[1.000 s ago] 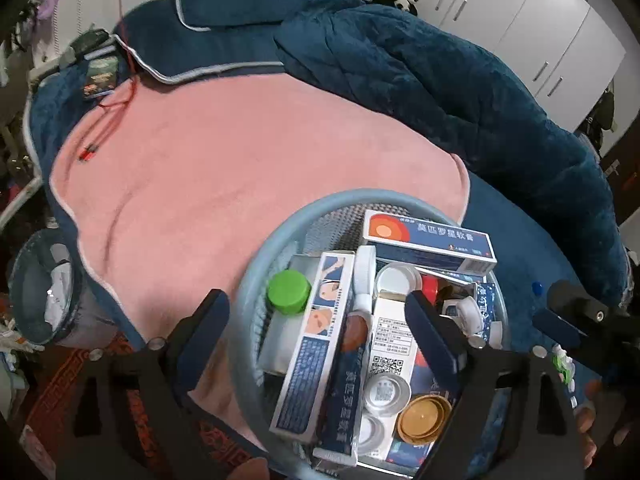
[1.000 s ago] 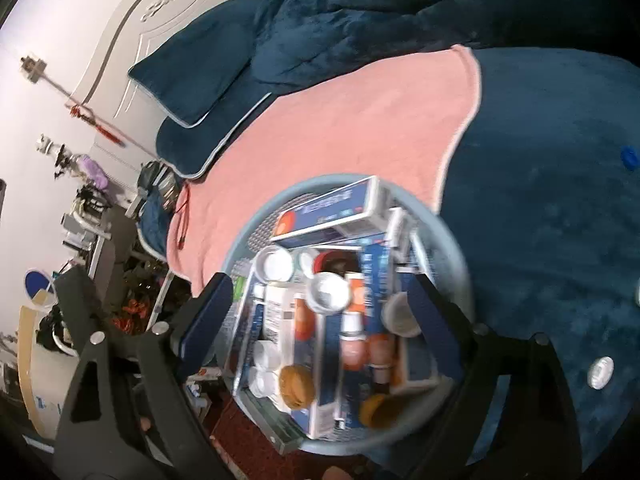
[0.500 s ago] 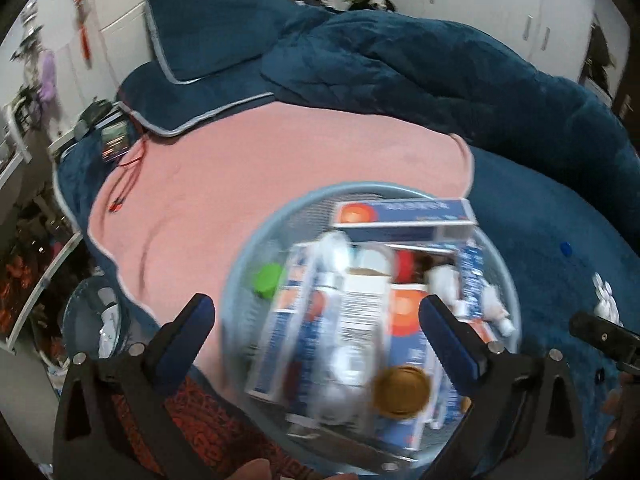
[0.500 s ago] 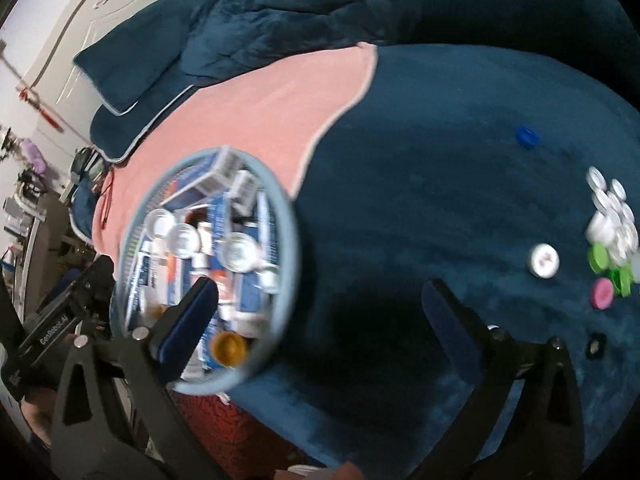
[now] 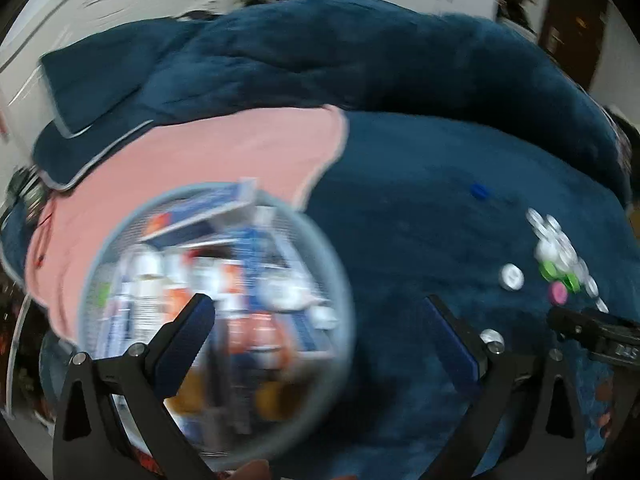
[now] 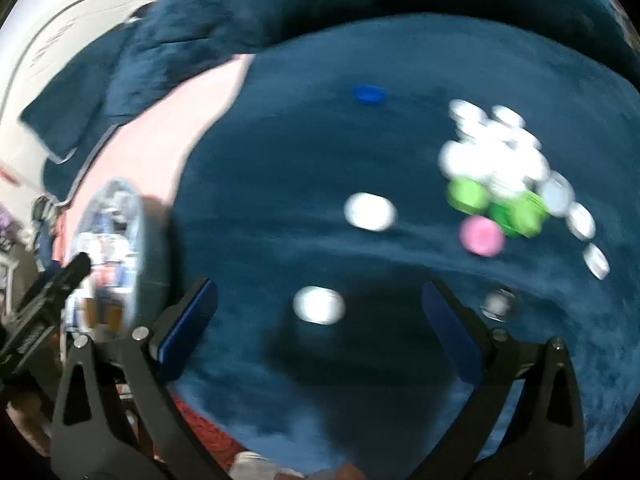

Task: Organize objects
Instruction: 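Grasp a black cap with the right tool while the left tool grasps a white cap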

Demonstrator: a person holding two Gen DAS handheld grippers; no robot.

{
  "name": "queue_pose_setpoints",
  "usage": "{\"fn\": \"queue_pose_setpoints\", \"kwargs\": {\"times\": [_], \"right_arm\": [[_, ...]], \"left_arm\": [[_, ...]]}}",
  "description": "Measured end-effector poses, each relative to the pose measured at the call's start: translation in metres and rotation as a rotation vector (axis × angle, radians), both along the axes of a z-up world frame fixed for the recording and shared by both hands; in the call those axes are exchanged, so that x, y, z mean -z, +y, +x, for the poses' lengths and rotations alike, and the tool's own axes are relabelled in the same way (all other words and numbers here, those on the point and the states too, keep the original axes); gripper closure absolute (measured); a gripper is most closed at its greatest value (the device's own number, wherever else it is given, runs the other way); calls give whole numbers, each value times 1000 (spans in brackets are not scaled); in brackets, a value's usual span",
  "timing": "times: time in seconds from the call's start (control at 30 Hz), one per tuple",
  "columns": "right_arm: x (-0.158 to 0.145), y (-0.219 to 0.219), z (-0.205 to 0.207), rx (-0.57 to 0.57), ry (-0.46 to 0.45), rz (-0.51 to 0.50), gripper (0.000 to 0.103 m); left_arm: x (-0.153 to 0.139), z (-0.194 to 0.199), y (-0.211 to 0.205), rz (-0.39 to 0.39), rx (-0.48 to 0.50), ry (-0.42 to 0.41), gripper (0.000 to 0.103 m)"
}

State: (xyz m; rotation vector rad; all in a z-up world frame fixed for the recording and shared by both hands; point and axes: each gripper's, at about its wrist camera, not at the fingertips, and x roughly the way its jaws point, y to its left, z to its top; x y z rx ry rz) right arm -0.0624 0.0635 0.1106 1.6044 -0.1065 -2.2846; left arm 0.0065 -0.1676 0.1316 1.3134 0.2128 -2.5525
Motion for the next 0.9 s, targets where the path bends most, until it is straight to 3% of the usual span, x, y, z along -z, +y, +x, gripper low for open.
{"fn": "queue_pose_setpoints", "kwargs": {"times": [0.13, 0.27, 0.47, 0.53, 0.63, 0.8, 0.9], "right_arm": [[23, 56, -6, 121, -41, 94, 1], [39, 97, -9, 219, -83, 68, 5], [58, 86, -16, 140, -81, 151, 41], [70, 79, -17, 103, -91, 222, 72], [69, 80, -14, 92, -74, 231, 73], [45, 96, -8, 142, -40, 160, 73], [40, 105, -7, 167, -47, 128, 73]], "left_arm": [[15, -16, 43, 0, 96, -39, 1], [32, -27, 73, 15, 167, -85, 1], [50, -32, 88, 15, 204, -127, 1], [55, -32, 91, 21, 214, -131, 1], [63, -32, 99, 44, 249, -129, 1], [81, -40, 130, 31, 339, -146, 2], [95, -47, 145, 40, 374, -151, 13]]}}
